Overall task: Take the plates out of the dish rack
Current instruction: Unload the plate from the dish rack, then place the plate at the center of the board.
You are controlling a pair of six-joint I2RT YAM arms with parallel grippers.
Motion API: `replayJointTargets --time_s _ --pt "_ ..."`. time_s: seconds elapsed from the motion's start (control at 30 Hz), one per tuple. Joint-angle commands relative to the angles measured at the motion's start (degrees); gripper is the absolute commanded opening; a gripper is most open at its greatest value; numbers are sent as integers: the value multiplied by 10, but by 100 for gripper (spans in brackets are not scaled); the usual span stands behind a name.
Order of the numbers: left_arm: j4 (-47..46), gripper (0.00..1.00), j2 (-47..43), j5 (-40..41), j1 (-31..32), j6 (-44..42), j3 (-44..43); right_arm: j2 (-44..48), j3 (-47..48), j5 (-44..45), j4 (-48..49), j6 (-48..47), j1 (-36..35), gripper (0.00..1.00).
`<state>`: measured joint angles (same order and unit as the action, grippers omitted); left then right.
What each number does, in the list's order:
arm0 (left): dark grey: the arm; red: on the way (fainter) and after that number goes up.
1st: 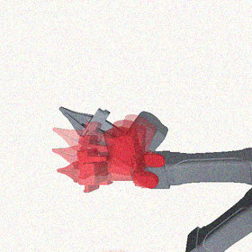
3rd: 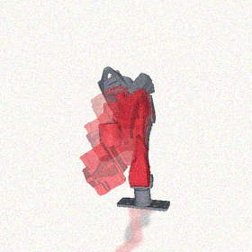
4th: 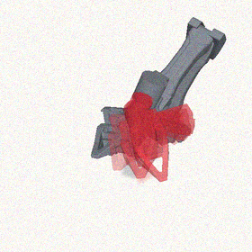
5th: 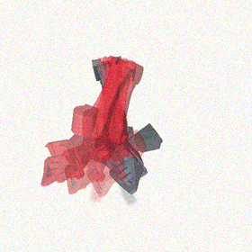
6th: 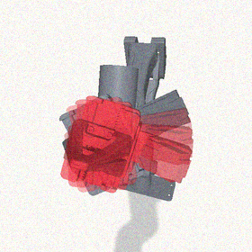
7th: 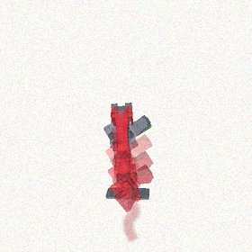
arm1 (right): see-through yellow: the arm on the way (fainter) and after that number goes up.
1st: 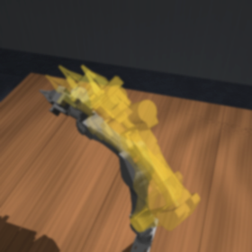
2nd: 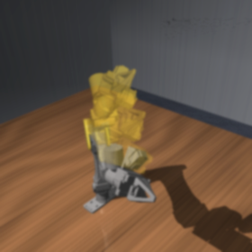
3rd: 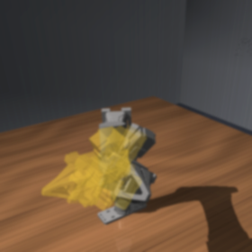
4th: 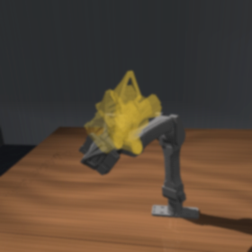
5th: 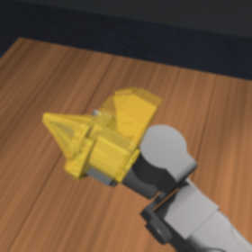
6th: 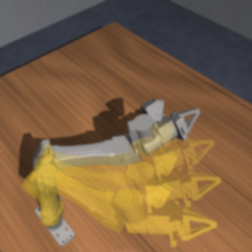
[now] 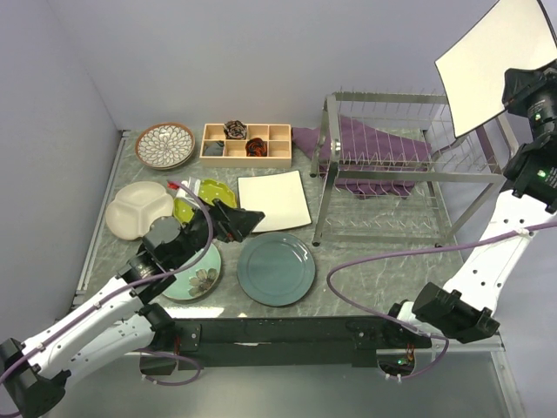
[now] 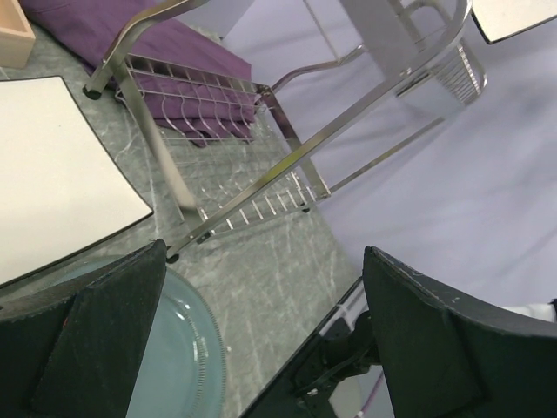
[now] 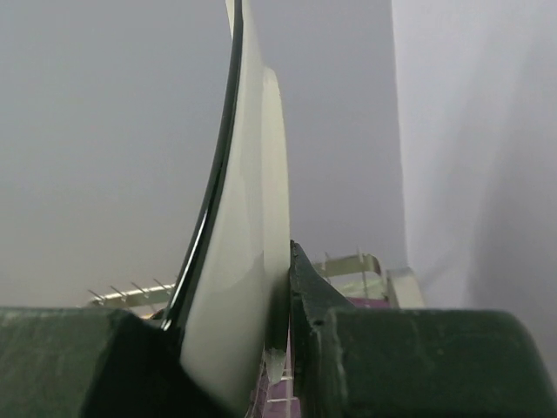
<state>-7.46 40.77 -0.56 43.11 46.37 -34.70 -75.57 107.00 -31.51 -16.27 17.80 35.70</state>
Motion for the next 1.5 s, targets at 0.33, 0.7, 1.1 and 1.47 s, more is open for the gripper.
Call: replayJointTargets --time_s 0.33,0.7,1.1,1.47 --pt "41 99 49 35 2 12 -217 9 96 29 177 332 -70 0" --pt "42 98 54 34 1 6 -299 37 39 56 245 397 -359 0" --pt "-43 92 38 79 0 46 -244 65 -104 180 302 325 -654 0" --pt "-161 56 7 140 0 97 -152 67 -234 232 426 348 -752 0"
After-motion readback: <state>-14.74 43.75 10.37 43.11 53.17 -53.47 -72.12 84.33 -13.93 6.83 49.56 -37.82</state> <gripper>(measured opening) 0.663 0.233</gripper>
